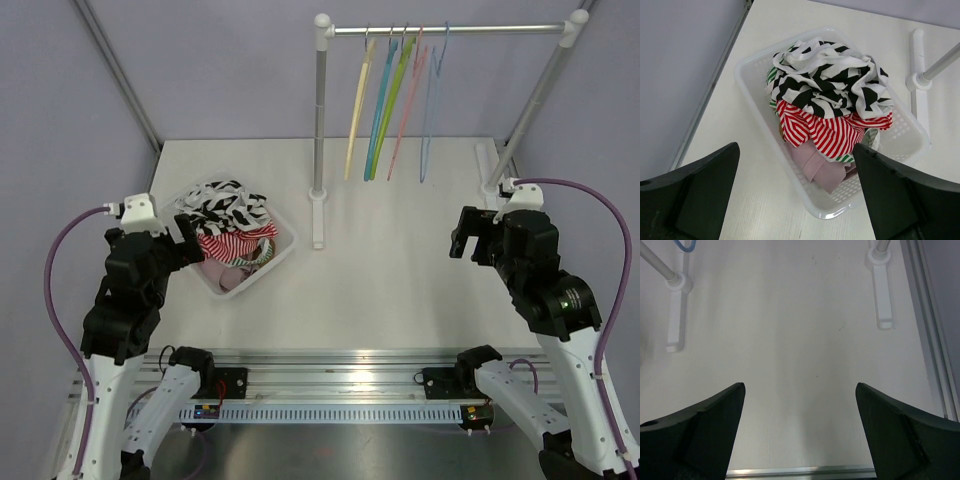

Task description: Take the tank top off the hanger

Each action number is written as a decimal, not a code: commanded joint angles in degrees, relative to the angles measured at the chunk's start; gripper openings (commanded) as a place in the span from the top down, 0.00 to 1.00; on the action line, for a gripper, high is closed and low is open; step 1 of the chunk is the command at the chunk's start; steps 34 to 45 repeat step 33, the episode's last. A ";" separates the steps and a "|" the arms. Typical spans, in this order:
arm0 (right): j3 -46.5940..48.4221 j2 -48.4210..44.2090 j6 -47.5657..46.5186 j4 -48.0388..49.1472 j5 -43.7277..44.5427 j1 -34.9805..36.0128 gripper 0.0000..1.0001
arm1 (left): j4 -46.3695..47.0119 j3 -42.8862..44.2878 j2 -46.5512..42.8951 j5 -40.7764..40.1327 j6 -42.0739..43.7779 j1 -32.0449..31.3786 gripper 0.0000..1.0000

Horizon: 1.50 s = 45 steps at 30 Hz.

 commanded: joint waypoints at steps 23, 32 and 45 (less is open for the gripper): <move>-10.08 -13.19 -2.16 7.27 0.75 0.39 0.01 | 6.30 -15.18 -15.31 4.63 -0.14 -1.65 0.01; -9.91 -12.39 -1.89 7.53 1.72 0.39 0.00 | 6.82 -15.18 -14.79 4.63 -0.14 -1.74 0.01; -9.73 -12.13 -2.07 7.44 1.63 0.39 0.00 | 6.82 -15.18 -14.79 4.54 -0.14 -1.65 0.01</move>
